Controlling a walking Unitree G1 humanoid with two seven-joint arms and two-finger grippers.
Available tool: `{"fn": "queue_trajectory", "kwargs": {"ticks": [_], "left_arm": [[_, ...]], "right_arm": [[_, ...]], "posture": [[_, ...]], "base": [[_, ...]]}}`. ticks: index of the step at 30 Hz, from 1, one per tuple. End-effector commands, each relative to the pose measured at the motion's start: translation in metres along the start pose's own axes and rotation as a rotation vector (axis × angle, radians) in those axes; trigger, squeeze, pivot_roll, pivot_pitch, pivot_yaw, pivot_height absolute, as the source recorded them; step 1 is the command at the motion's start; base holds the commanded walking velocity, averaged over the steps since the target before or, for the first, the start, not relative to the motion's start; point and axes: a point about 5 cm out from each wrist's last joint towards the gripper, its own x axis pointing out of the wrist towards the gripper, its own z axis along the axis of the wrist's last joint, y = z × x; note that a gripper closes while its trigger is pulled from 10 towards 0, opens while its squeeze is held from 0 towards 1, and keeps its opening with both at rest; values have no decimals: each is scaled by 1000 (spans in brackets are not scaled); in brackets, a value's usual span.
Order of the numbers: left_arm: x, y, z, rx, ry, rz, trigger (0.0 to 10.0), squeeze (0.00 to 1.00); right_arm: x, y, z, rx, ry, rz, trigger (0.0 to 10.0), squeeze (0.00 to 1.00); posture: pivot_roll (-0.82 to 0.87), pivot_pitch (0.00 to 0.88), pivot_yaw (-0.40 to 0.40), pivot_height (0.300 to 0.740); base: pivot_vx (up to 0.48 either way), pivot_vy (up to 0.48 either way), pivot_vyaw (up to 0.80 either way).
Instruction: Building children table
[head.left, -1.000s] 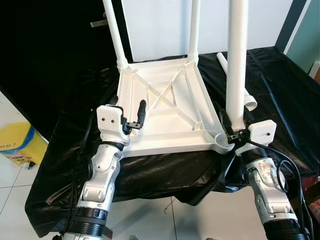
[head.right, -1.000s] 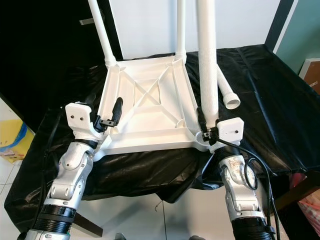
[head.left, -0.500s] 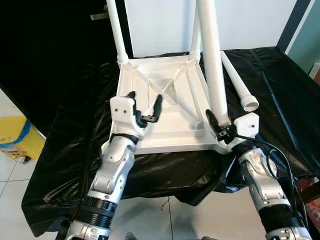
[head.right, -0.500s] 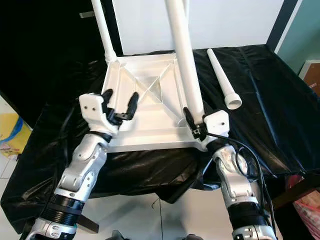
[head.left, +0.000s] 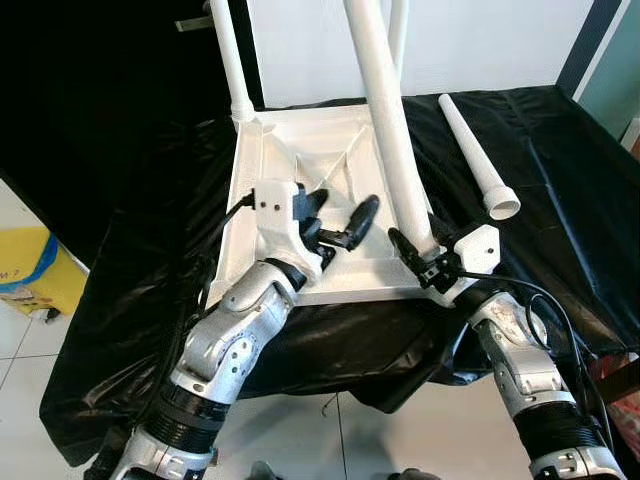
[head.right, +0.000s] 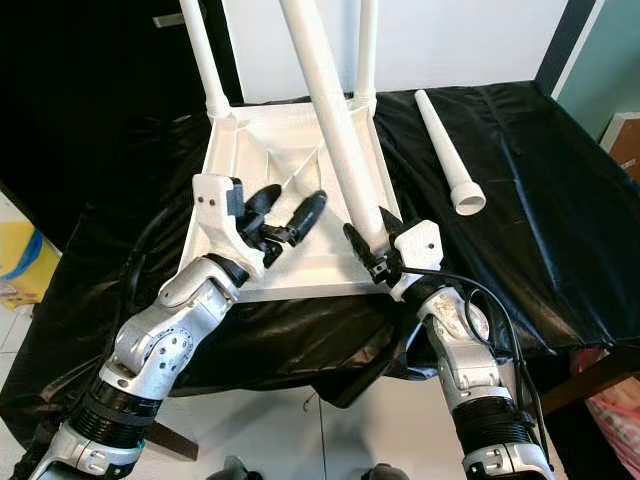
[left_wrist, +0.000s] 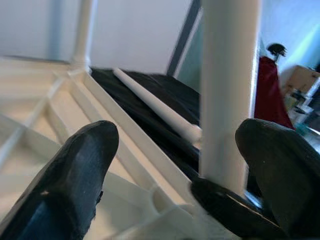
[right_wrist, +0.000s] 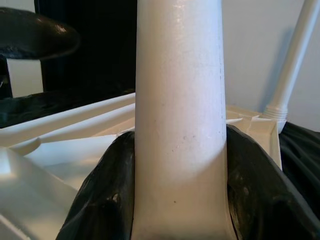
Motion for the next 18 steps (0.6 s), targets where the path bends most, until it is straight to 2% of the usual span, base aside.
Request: {"fn": "queue_trajectory", "kwargs": {"ticks": [1, 2, 5, 9, 15, 18], "left_arm": [[-10, -37, 4, -12, 19, -673, 10000, 0], [-11, -40, 5, -50, 35, -690, 10000, 0], [-12, -42, 6, -83, 41, -709, 10000, 0], [-11, -44, 17, -162, 40, -748, 10000, 0], [-8, -42, 21, -157, 31, -737, 10000, 0], [-3, -36, 24, -152, 20, -715, 10000, 0]], "right_arm": [[2, 2, 0, 14, 0, 37, 10000, 0], [1, 2, 0, 20, 3, 53, 10000, 0], [1, 3, 0, 22, 5, 66, 10000, 0], [2, 11, 3, 46, -1, 142, 10000, 0], [3, 16, 5, 59, -6, 183, 10000, 0], [2, 24, 9, 77, -19, 233, 10000, 0]], "posture": [[-89, 93, 44, 740], [-90, 93, 43, 740], [-90, 93, 42, 740], [-96, 84, 39, 740], [-97, 80, 39, 740], [-100, 71, 44, 740]], "base": [[0, 0, 0], [0, 0, 0], [0, 0, 0], [0, 0, 0], [0, 0, 0], [0, 0, 0]]}}
